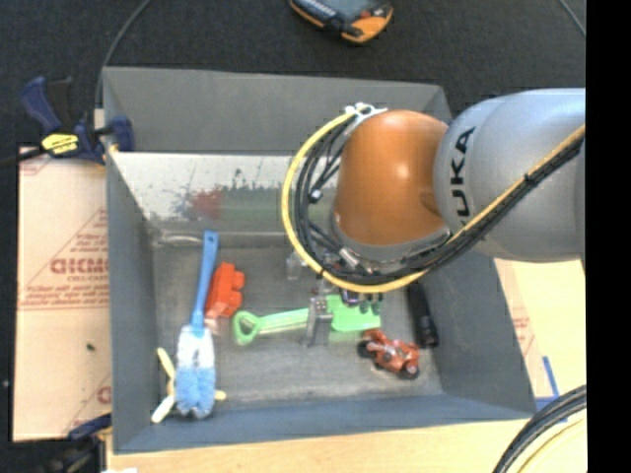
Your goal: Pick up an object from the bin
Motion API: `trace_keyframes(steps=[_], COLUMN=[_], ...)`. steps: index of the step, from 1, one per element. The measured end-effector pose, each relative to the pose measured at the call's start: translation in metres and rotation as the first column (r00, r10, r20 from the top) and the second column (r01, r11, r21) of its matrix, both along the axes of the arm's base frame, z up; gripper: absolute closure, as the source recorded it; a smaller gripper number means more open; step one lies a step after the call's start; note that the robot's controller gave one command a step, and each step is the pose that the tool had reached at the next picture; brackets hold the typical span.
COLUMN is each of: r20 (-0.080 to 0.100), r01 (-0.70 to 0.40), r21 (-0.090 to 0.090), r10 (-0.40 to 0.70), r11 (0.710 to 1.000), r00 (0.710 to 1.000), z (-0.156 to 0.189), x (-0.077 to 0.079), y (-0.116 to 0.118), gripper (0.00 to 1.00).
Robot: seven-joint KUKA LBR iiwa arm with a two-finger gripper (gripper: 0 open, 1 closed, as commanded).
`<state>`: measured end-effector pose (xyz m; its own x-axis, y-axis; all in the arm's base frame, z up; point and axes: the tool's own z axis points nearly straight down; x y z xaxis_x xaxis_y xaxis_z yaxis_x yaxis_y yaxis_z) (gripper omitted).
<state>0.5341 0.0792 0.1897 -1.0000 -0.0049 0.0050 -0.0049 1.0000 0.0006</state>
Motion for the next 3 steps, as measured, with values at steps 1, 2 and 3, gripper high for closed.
trace_keyframes(steps=[1, 2, 3], r20=[0.008, 0.002, 0.019], r01=[0.004, 0.019, 0.000], r21=[0.001, 0.002, 0.003], r10=[-0.004, -0.019, 0.000], r11=[1.000, 1.000, 1.000], r00=[1.000, 1.000, 1.000], z=[0.005, -0.123, -0.119], x=[0.002, 0.032, 0.029], y=[-0.001, 0.000, 0.007], gripper=[0.00, 0.00, 0.00])
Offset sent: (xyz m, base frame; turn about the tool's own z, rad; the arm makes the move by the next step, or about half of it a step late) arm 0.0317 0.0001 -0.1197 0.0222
